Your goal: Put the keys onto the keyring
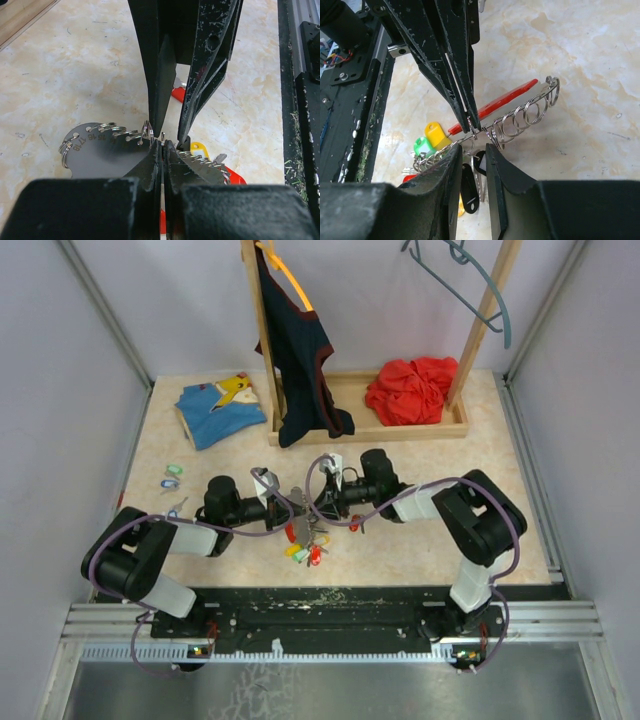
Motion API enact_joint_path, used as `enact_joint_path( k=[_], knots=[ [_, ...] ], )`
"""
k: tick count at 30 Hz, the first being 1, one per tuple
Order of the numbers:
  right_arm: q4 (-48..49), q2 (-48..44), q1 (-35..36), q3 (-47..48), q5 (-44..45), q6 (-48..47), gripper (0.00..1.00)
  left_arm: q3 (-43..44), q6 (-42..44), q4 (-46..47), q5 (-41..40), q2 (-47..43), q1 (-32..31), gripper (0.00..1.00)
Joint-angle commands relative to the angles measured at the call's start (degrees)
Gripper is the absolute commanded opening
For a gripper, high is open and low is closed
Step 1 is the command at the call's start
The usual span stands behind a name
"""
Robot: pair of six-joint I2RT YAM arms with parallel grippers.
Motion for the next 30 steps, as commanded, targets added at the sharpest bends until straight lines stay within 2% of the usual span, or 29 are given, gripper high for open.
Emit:
enact_joint_path(
  k=[1,6,15,24,27,30],
  knots=[
    [6.31,0.68,-0.77,0.96,-4.29,-1.60,0.25,0.22,0.09,1.98,2.07,-0.59,-0.03,0.00],
    [8.56,1.25,-0.78,0.84,-6.29,-1.26,0.20,0.29,-0.12,2.25,2.49,-0.39,-0.01,0.00],
    [9.90,2.79,-0.77,1.45,-6.81,-0.07,0.19,-0.02,-0.60,3.62,3.65,-0.32,-0.05,0.00],
    [13.22,3.29,-0.77,1.56,-8.64,2.17,0.12,0.31,-1.01,4.04,4.55,0.58,-0.07,0.00],
    [13.57,3.09,-0.77,1.48,-9.03,2.73,0.08,0.31,-0.92,3.80,4.53,0.50,-0.06,0.00],
    [14.18,2.77,-0.77,1.30,-9.26,3.24,0.00,0.37,-0.84,3.60,4.39,0.41,-0.06,0.00]
  ],
)
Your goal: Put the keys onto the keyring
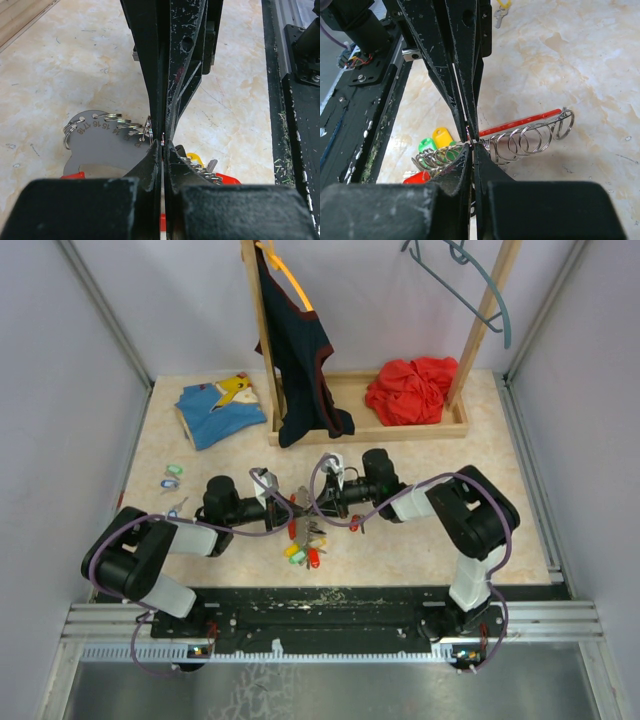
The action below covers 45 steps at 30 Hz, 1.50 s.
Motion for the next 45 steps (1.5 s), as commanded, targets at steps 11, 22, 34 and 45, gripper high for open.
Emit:
enact_joint_path(
  k=[11,22,34,45],
  knots=[
    [-8.41,-6.60,-0.21,1.17,2.80,-7.05,0.00,1.32,1.95,-3.16,-0.85,-0.53,-0.03,0.11],
    [-14.89,-8.62,0.16,1.92,4.91,-11.37,0.00,1.47,1.58,-2.80,0.93,-0.32,-0.06,0.20],
    [-14.92,-8.27,1.15,2.66,4.92,-11.67,0.00,1.28,-0.99,2.39,3.25,1.31,-0.04,0.27],
    [-14.88,-8.31,1.55,3.29,4.65,-11.21,0.00,2.76,0.29,-0.66,2.75,2.55,-0.71,0.27]
  ],
)
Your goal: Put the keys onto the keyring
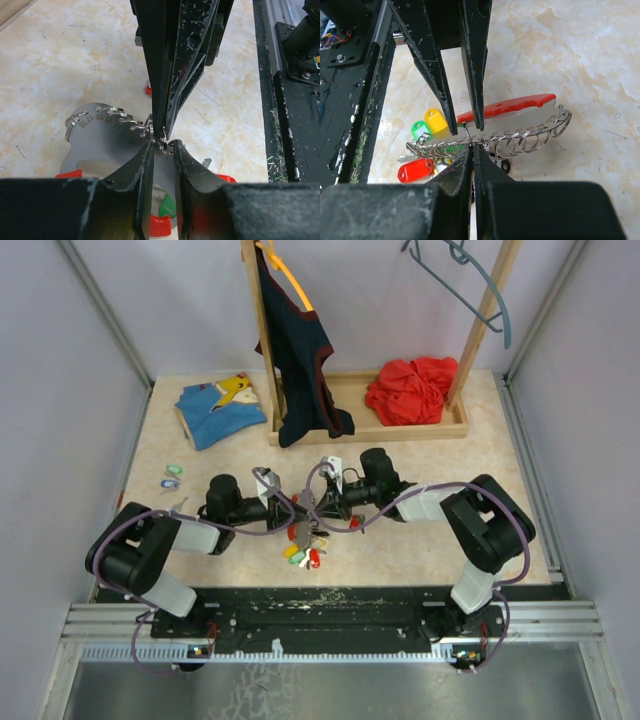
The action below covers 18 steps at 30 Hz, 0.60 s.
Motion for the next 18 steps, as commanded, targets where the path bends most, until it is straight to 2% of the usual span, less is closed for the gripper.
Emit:
enact_joint_path(
  k=[1,7,15,18],
  knots=[
    [2.17,-2.03,0.55,2.70,-1.44,-0.76,0.00,2.50,1.14,-1.18,0.98,0.83,-0.58,0.26],
    [2.02,-2.03,0.63,2.92,-1.71,-0.66,0.00,2.66,1.46,-1.51,1.04,0.92,-0.82,0.21],
    [1.24,-2.44,0.58,3.01,-1.46,-1.04,0.00,3.16,2.38,-4.01,0.58,0.83,-0.95,0.22],
    [1.17,-2.47,0.62,3.01,-1.52,-1.07,0.00,3.27,2.41,-4.35,0.88,0.96,-0.91,0.19]
  ],
)
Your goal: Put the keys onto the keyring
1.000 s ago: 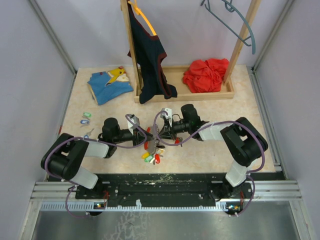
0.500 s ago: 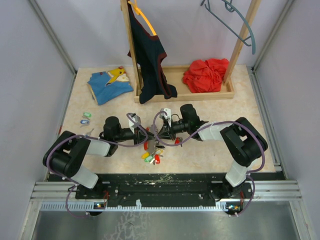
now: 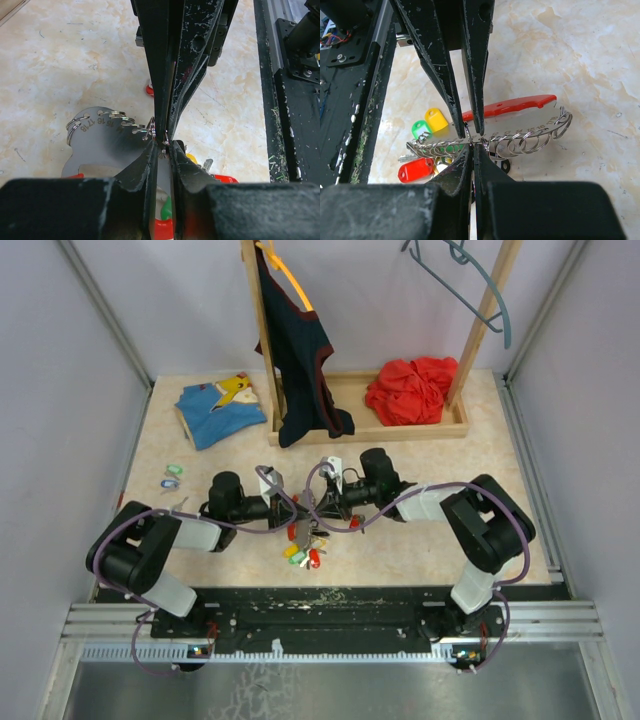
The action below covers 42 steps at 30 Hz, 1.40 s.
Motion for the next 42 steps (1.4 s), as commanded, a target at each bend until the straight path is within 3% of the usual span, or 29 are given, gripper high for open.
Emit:
enact_joint_path(
  k=[1,14,24,28,32,42],
  knots=[
    [1.43,-2.51,0.63,3.06,-1.61,-1.03,0.00,1.37,1.12,-1.02,1.05,0.52,-0.36,0.18],
    [1.48,-2.49,0.55,3.02,-1.27,-1.07,0.00,1.88,1.48,-2.79,1.53,0.53,-0.43,0.14],
    [1.17,-4.70,0.55,2.83,-0.68,-0.50,0.00,2.01,1.82,-3.13,2.08,0.44,-0.43,0.00],
    [0.84,-4.93,0.25,2.31,-0.40,0.42,0.14,1.70,1.91,-2.90,2.04,0.12,-0.38,0.00],
    [1.91,-4.92,-0.80,1.44,-0.54,1.92,0.21,1.38,2.08,-2.59,2.07,-0.37,-0.38,0.00],
    [3.37,-3.45,-2.51,1.79,-2.38,5.92,0.25,0.08,2.29,-0.67,2.47,-1.32,-0.36,0.00]
  ],
)
